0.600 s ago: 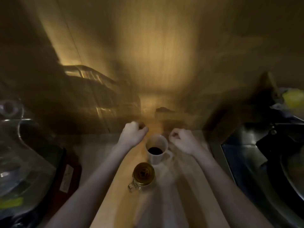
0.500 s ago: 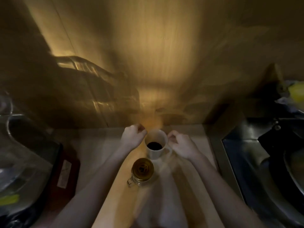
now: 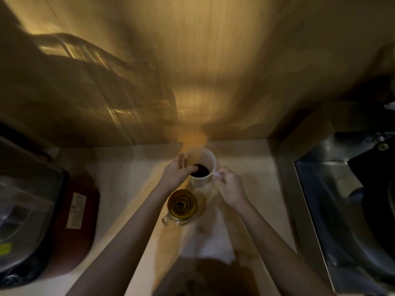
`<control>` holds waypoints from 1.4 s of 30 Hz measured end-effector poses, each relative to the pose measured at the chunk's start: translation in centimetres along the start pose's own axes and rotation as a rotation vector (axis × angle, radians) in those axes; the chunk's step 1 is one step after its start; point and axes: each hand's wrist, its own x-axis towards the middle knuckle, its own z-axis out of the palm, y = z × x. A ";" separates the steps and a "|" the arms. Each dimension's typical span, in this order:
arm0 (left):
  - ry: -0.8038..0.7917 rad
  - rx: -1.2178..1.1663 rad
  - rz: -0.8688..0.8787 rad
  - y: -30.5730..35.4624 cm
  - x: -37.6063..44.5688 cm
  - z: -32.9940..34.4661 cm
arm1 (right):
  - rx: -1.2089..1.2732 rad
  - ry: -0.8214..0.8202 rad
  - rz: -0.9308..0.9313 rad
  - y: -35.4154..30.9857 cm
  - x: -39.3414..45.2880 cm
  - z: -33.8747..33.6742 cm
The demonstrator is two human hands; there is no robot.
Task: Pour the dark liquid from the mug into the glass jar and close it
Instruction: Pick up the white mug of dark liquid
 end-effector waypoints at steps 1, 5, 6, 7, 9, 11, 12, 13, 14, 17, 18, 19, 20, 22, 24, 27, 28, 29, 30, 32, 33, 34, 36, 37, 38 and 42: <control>0.002 -0.018 -0.004 0.1 0.0 0.0 | 0.013 0.007 -0.005 0.0 0.0 -0.1; -0.013 -0.082 0.014 0.7 -1.6 0.4 | 0.073 0.095 0.012 0.3 -1.4 -1.4; -0.020 -0.082 0.048 0.8 -2.6 0.8 | 0.072 0.112 0.015 0.5 -2.5 -2.0; -0.016 -0.083 0.068 0.9 -2.6 0.7 | 0.075 0.113 0.024 0.7 -2.3 -2.1; -0.018 -0.082 0.113 1.3 -3.9 1.2 | 0.077 0.141 0.033 0.9 -3.8 -3.0; -0.002 -0.107 0.135 1.9 -3.9 1.1 | 0.069 0.196 0.005 0.6 -3.7 -3.5; 0.008 -0.119 0.149 2.3 -4.1 1.1 | 0.062 0.225 -0.011 0.3 -3.8 -3.9; 0.013 -0.129 0.167 2.7 -4.3 1.1 | 0.051 0.246 -0.021 0.1 -3.9 -4.3; 0.014 -0.143 0.183 3.1 -4.6 1.2 | 0.049 0.265 -0.023 -0.1 -4.0 -4.8; 0.006 -0.178 0.209 3.3 -6.2 2.0 | 0.052 0.321 -0.025 0.3 -5.3 -6.3; -0.002 -0.181 0.214 3.2 -6.8 2.5 | 0.046 0.338 -0.022 0.6 -6.0 -6.6; -0.009 -0.183 0.217 3.0 -7.4 3.0 | 0.036 0.353 -0.019 1.0 -6.6 -6.9; -0.014 -0.183 0.217 2.8 -8.0 3.6 | 0.029 0.366 -0.016 1.4 -7.2 -7.0; -0.014 -0.170 0.212 2.4 -9.4 4.6 | 0.024 0.392 -0.005 2.4 -8.5 -7.0; -0.017 -0.146 0.211 1.6 -10.5 5.6 | 0.020 0.416 0.006 3.5 -9.7 -6.7; -0.052 -0.165 0.200 -0.3 -11.8 7.1 | 0.013 0.400 0.039 5.0 -11.6 -6.2; -0.059 -0.190 0.185 -0.8 -12.0 7.5 | 0.010 0.385 0.050 5.3 -12.1 -6.0; -0.070 -0.202 0.169 -1.4 -12.3 8.0 | 0.001 0.370 0.056 5.6 -12.7 -5.7; -0.077 -0.207 0.159 -1.9 -12.6 8.3 | -0.010 0.358 0.061 6.0 -13.3 -5.5; -0.072 -0.194 0.159 -3.0 -13.1 8.9 | -0.028 0.330 0.066 6.5 -14.1 -4.9; -0.064 -0.182 0.160 -3.5 -13.4 9.0 | -0.029 0.309 0.072 6.8 -14.5 -4.7; -0.055 -0.177 0.155 -4.1 -13.5 9.2 | -0.032 0.287 0.079 7.0 -14.9 -4.5; -0.048 -0.173 0.134 -5.4 -13.5 9.5 | -0.047 0.252 0.070 7.3 -15.6 -4.0; -0.049 -0.162 0.121 -5.9 -13.5 9.6 | -0.044 0.232 0.062 7.5 -15.9 -3.7; -0.050 -0.147 0.111 -6.4 -13.6 9.7 | -0.036 0.210 0.059 7.6 -16.1 -3.6; -0.059 -0.131 0.099 -7.4 -13.9 9.8 | -0.029 0.138 0.069 7.7 -16.8 -3.4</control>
